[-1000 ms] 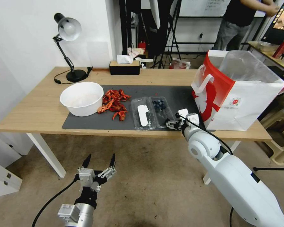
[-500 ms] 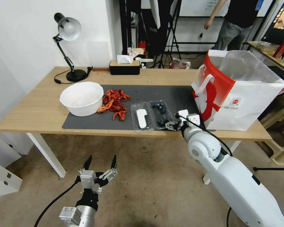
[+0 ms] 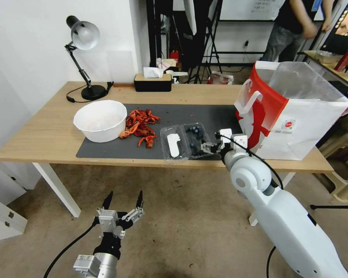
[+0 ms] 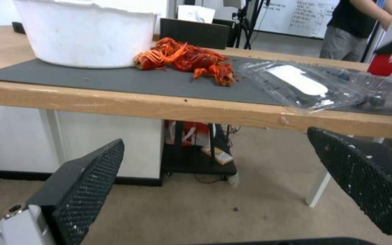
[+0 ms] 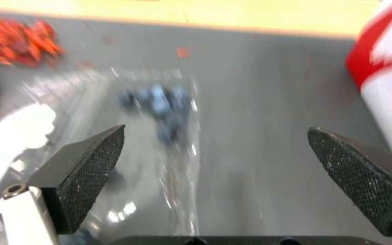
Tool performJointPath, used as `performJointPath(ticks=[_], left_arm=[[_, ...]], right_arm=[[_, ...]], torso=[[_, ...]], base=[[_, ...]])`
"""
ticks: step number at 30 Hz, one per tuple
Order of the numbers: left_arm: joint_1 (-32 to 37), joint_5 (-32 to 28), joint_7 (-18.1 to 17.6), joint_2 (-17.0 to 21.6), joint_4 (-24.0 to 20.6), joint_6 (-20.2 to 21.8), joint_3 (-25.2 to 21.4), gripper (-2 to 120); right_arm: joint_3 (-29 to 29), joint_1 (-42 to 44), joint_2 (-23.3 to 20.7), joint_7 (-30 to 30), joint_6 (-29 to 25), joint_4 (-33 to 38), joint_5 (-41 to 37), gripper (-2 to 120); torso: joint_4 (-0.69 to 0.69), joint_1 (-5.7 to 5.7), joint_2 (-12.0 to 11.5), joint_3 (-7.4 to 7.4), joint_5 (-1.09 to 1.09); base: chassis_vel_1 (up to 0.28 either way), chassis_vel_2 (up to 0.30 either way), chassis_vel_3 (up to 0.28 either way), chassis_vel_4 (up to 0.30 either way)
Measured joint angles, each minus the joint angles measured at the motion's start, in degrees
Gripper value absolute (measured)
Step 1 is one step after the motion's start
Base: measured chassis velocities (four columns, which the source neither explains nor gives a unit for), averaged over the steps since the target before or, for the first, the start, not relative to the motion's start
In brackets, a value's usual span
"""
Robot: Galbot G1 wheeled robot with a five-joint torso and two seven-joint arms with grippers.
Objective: Close the takeout container lid, then place the container into the takeout bag.
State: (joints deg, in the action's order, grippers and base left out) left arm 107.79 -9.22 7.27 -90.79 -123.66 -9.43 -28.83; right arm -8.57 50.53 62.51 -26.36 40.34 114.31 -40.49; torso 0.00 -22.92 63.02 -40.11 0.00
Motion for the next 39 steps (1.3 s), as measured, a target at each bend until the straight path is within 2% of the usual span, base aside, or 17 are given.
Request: performJointPath(ticks=[2, 3, 5, 6, 8, 10, 12, 13, 14, 15, 16, 19, 27, 33, 36, 38, 39], left_arm=[[-0.15, -0.39, 0.02, 0.21, 0.07, 0.05, 0.15, 100], [-0.15, -0.39, 0.02, 0.21, 0.07, 0.05, 0.15, 100], [-0.37, -1.11, 0.04, 0.47, 0.26, 0.19, 0.44, 100], [-0.37, -1.11, 0.04, 0.47, 0.26, 0.19, 0.44, 100], [-0.47, -1.89, 0.06, 0.7, 0.35, 0.33, 0.93, 100], [-0.48, -2.03, 0.07, 0.74, 0.39, 0.37, 1.02, 100], [-0.73, -2.56, 0.08, 0.97, 0.6, 0.54, 1.53, 100], [-0.81, -2.84, 0.09, 1.08, 0.62, 0.63, 1.77, 100], [-0.81, -2.84, 0.09, 1.08, 0.62, 0.63, 1.77, 100], [-0.88, -3.22, 0.08, 1.26, 0.6, 0.87, 2.14, 100], [-0.88, -3.22, 0.08, 1.26, 0.6, 0.87, 2.14, 100], [-0.94, -4.65, 0.03, 1.74, -0.17, 1.66, 2.91, 100], [-0.87, -10.64, -0.69, 1.22, -2.23, 3.15, 4.14, 100], [-2.1, -17.2, -2.92, 0.88, -4.64, 6.09, 7.22, 100], [-3.65, -21.61, -5.01, 1.96, -5.26, 7.69, 9.33, 100], [-5.95, -26.76, -8.0, 4.29, -5.27, 8.6, 11.56, 100], [-5.95, -26.76, -8.0, 4.29, -5.27, 8.6, 11.56, 100]], right_arm=[[-2.01, 2.05, -0.77, 7.17, -3.84, 0.91, 3.46, 100], [-2.01, 2.05, -0.77, 7.17, -3.84, 0.91, 3.46, 100], [-5.34, 6.65, -2.14, 18.05, -12.19, 2.24, 8.04, 100], [-5.34, 6.65, -2.14, 18.05, -12.19, 2.24, 8.04, 100], [-8.25, 11.95, -3.03, 25.65, -23.14, 2.67, 11.54, 100], [-8.7, 13.02, -3.12, 26.77, -25.14, 2.73, 12.07, 100], [-11.53, 20.84, -3.2, 33.08, -37.18, 3.0, 14.83, 100], [-12.92, 23.88, -2.87, 34.77, -41.17, 2.99, 15.45, 100], [-12.92, 23.88, -2.87, 34.77, -41.17, 2.99, 15.45, 100], [-14.35, 27.07, -2.23, 35.89, -45.37, 2.87, 16.02, 100], [-14.35, 27.07, -2.23, 35.89, -45.37, 2.87, 16.02, 100], [-17.84, 33.99, -0.01, 36.55, -52.94, 2.75, 16.63, 100], [-19.96, 42.12, 2.95, 40.09, -62.81, -2.18, 13.99, 100], [-19.1, 43.53, 3.05, 40.88, -64.54, -3.94, 12.28, 100], [-19.23, 44.32, 2.87, 40.89, -64.95, -4.04, 12.0, 100], [-19.39, 45.03, 2.73, 40.92, -65.26, -4.05, 12.02, 100], [-19.39, 45.03, 2.73, 40.92, -65.26, -4.05, 12.02, 100]], torso=[[0.0, 0.0, 0.0, 0.01, 0.01], [0.0, 0.0, 0.0, 0.01, 0.01], [-0.01, 0.0, 0.0, 0.01, 0.01], [-0.01, 0.0, 0.0, 0.01, 0.01], [0.0, 0.0, 0.0, 0.01, 0.01], [0.0, 0.0, 0.0, 0.01, 0.0], [-0.02, 0.01, 0.01, 0.01, 0.0], [0.0, 0.02, 0.01, 0.01, 0.01], [0.0, 0.02, 0.01, 0.01, 0.01], [-0.02, 0.02, 0.01, 0.01, 0.0], [-0.02, 0.02, 0.01, 0.01, 0.0], [-0.01, 0.02, 0.01, 0.01, 0.0], [-0.02, 0.02, 0.01, 0.0, 0.0], [0.01, 0.01, 0.01, 0.01, 0.0], [0.01, 0.02, 0.01, 0.01, 0.0], [0.0, 0.02, 0.01, 0.01, 0.0], [0.0, 0.02, 0.01, 0.01, 0.0]], base=[[0.0, 0.0, 0.0, 0.0], [0.0, 0.0, 0.0, 0.0], [0.0, 0.0, 0.0, 0.0], [0.0, 0.0, 0.0, 0.0], [0.0, 0.0, 0.0, 0.0], [0.0, 0.0, 0.0, 0.0], [0.0, 0.0, 0.0, 0.0], [0.0, 0.0, 0.0, 0.0], [0.0, 0.0, 0.0, 0.0], [0.0, 0.0, 0.0, 0.0], [0.0, 0.0, 0.0, 0.0], [0.0, 0.0, 0.0, 0.0], [0.0, 0.0, 0.0, 0.0], [0.0, 0.0, 0.0, 0.0], [0.0, 0.0, 0.0, 0.0], [0.0, 0.0, 0.0, 0.0], [0.0, 0.0, 0.0, 0.0]])
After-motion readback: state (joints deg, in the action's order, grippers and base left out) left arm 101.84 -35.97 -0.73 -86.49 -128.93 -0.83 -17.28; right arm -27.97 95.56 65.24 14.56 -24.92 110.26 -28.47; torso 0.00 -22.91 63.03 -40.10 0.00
